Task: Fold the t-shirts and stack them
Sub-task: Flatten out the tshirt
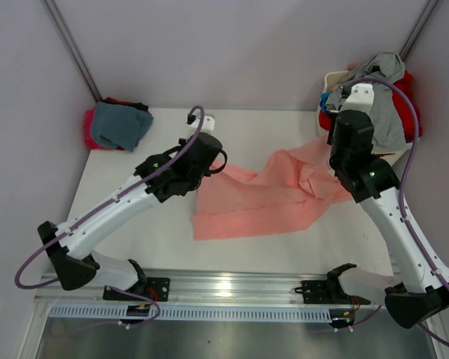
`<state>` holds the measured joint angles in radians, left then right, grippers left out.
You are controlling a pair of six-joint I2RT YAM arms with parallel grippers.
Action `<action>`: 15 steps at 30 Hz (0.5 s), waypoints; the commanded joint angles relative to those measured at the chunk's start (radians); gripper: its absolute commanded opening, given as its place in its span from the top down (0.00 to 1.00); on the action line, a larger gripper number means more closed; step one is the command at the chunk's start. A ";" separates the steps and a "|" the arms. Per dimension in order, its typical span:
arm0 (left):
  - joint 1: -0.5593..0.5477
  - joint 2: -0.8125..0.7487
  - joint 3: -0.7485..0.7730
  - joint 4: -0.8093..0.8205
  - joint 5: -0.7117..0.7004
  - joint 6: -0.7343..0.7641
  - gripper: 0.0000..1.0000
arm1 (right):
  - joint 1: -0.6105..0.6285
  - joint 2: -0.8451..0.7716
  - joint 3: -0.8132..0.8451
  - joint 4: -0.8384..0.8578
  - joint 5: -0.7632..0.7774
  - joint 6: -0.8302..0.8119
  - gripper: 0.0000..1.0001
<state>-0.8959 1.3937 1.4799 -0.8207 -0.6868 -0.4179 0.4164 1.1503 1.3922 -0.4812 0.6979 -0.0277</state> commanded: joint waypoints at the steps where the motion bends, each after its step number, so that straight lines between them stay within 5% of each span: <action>1: 0.021 -0.077 0.083 -0.196 -0.161 0.083 0.99 | -0.004 -0.043 0.048 0.021 0.011 -0.023 1.00; 5: 0.099 -0.197 0.125 -0.245 -0.281 0.180 0.99 | -0.025 -0.067 0.048 0.035 0.015 -0.041 1.00; 9: 0.192 -0.346 0.149 -0.227 -0.231 0.222 0.97 | -0.083 -0.089 0.060 0.039 -0.009 -0.037 1.00; 15: 0.206 -0.432 0.145 -0.261 -0.309 0.222 0.95 | -0.114 -0.135 0.131 0.039 -0.020 -0.029 1.00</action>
<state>-0.6998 0.9665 1.6096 -1.0435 -0.9237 -0.2253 0.3161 1.0718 1.4483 -0.4820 0.6693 -0.0486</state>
